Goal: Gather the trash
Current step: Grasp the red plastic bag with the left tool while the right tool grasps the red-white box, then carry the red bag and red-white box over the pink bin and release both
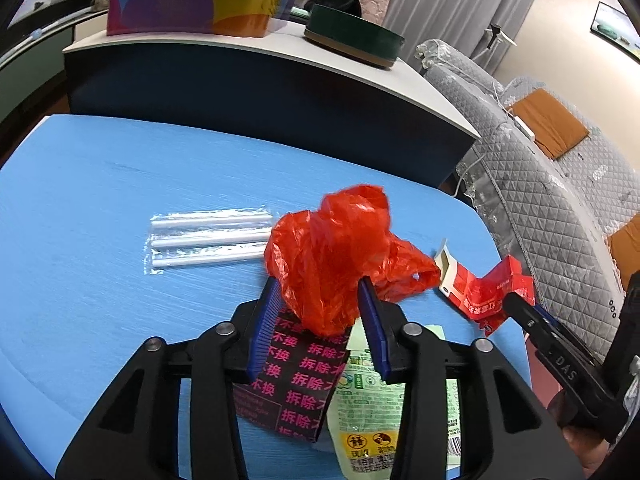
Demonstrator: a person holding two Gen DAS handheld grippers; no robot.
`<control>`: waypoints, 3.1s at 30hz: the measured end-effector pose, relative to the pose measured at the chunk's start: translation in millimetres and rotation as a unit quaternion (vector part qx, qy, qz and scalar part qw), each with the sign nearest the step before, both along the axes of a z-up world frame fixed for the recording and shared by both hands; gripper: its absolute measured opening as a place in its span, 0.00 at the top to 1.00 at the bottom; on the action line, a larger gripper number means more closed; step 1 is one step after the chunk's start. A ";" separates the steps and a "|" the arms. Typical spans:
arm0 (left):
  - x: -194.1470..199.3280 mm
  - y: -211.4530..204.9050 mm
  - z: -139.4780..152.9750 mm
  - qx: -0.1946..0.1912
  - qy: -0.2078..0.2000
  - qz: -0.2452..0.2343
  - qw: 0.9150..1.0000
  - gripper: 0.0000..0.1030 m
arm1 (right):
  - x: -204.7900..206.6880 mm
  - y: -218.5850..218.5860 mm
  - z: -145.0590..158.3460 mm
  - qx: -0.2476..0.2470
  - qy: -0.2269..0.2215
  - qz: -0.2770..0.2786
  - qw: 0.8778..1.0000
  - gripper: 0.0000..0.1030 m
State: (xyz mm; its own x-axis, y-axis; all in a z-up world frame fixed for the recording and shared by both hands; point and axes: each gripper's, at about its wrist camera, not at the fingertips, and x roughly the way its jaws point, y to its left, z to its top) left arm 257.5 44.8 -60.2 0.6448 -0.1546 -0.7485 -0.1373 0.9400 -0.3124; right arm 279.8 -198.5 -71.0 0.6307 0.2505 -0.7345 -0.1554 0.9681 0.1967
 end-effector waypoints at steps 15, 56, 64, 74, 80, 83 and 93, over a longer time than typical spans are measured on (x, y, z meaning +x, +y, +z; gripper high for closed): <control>-6.8 -7.1 16.6 0.036 -0.024 -0.011 0.999 0.89 | -14.6 -7.0 15.9 0.002 -0.020 0.006 1.000 0.78; -74.8 -60.2 73.5 0.100 -0.111 -0.048 0.988 0.90 | -116.6 -76.4 88.8 -0.008 -0.110 -0.030 0.993 0.78; -78.8 -79.7 77.1 0.099 -0.121 -0.064 0.986 0.90 | -128.3 -96.7 93.0 -0.010 -0.114 -0.049 0.992 0.78; -78.0 -105.8 78.1 0.094 -0.128 -0.087 0.984 0.90 | -134.8 -115.7 93.7 -0.016 -0.114 -0.069 0.991 0.78; -76.0 -121.2 79.1 0.091 -0.131 -0.100 0.982 0.90 | -135.8 -128.6 94.5 -0.021 -0.115 -0.080 0.990 0.78; -74.6 -130.2 76.5 0.092 -0.129 -0.108 0.981 0.90 | -138.2 -136.4 95.2 -0.023 -0.117 -0.086 0.989 0.78; -74.8 -165.2 73.3 0.094 -0.129 -0.137 0.978 0.90 | -148.7 -169.5 95.2 -0.028 -0.117 -0.115 0.986 0.78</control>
